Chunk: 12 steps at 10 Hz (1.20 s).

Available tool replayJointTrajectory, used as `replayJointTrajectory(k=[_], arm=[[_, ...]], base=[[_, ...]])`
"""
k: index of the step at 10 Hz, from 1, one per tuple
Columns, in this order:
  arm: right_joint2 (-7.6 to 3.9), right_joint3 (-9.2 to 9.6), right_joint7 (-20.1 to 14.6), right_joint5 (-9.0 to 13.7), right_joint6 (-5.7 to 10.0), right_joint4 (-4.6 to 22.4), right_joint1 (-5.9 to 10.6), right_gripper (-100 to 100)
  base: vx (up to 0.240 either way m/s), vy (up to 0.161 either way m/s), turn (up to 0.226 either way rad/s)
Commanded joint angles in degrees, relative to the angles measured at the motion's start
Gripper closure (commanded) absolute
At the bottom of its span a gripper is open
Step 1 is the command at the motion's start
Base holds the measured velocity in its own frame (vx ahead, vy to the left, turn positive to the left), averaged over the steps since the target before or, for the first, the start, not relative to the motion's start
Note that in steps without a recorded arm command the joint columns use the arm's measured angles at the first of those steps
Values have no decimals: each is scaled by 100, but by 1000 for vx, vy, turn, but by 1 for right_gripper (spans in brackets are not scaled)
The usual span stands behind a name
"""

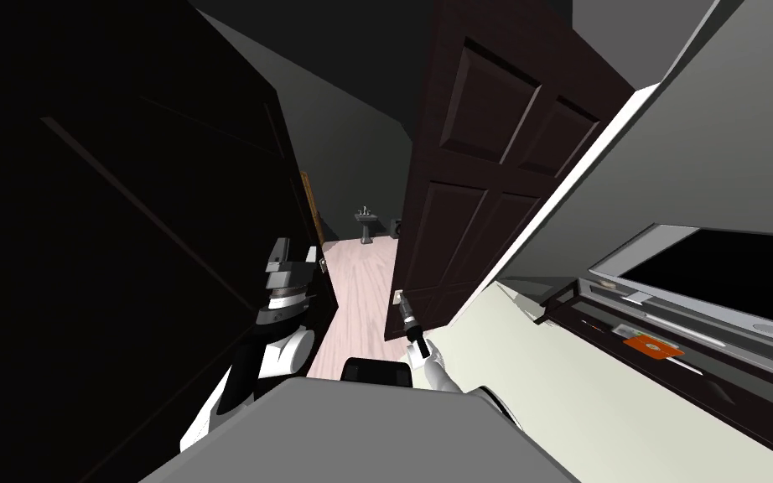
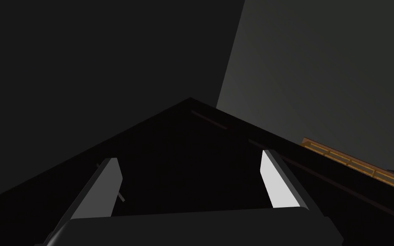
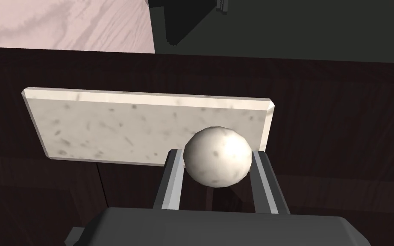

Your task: Push the door open

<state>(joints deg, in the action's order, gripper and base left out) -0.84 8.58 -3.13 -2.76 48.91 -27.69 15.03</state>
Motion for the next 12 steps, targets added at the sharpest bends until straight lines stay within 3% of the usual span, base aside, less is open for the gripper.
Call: replayJointTrajectory(k=[1, 4, 5, 9, 10, 12], arm=[[-1, 1, -2, 0, -1, 3, -8, 100], [-1, 1, -2, 0, -1, 3, -8, 100], [-86, -71, 56, 40, -14, 8, -18, 100], [-218, -241, 174, 138, -16, -3, -21, 100], [-196, -147, 104, 100, -102, -185, -136, -100], [-191, -140, 86, 104, -108, -192, -137, -100]], base=[[-19, -11, 7], [-6, -2, -2], [106, 33, -28], [161, 52, -57], [-19, 15, -50], [-176, 3, -5]])
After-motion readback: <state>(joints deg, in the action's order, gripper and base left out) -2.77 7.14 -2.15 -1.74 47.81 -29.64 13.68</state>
